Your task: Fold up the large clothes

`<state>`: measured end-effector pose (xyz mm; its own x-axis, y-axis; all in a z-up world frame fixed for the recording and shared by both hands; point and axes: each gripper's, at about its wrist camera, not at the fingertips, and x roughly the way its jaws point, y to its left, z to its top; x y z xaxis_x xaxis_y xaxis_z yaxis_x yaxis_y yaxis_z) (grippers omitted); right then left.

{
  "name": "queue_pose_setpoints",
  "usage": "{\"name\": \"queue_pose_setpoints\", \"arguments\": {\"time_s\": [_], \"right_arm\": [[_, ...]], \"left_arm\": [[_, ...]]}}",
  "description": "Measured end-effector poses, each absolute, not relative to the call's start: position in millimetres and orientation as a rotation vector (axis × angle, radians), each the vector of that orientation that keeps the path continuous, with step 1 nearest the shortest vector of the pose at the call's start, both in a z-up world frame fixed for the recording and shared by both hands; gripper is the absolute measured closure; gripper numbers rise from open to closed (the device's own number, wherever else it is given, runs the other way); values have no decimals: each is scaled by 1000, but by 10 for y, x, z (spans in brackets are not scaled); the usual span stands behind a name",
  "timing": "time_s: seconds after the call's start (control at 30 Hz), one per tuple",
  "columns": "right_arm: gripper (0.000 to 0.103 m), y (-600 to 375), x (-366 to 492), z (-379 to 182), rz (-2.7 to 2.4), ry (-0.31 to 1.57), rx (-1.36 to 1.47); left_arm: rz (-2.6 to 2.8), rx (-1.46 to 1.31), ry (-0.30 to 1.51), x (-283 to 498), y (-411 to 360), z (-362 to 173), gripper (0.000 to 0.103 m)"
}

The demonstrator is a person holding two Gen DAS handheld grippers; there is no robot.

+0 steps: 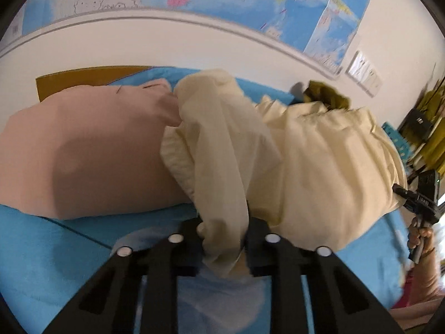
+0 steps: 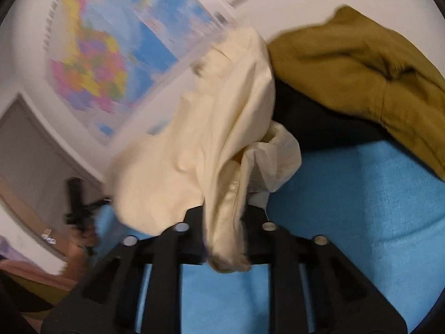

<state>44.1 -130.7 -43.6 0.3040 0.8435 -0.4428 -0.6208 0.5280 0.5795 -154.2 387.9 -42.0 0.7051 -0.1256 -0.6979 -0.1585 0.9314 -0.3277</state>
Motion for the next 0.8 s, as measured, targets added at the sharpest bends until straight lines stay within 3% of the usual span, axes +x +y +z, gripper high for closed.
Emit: {"name": "queue_pose_setpoints", "arguments": {"time_s": [0.2,0.37,0.47,0.53,0.6,0.67,0.8], "right_arm": [[93,-1948,-51,201,939,642,287],[89,-2127,129,-554,749,918,259],[72,-2167,225,-822,682,971,289],[67,-2222,217,-728,655,936,308],[59,-2268,141,-556,594,867,269],[53,-2249,56,-340,602,777,239],[31,-1781,-104,-94,744,691,155]], "left_arm": [[-127,-393,803,-1885,3729,21,88],[-127,-442,955,-1916,3665,-557,83],[-120,-495,983,-1872,3715,-763,73],[-94,-477,989,-1859,3686,-703,67],[-39,-402,970,-1909,3621,-548,56],[39,-274,888,-1978,3509,-301,36],[37,-190,777,-1958,3361,6,33]]}}
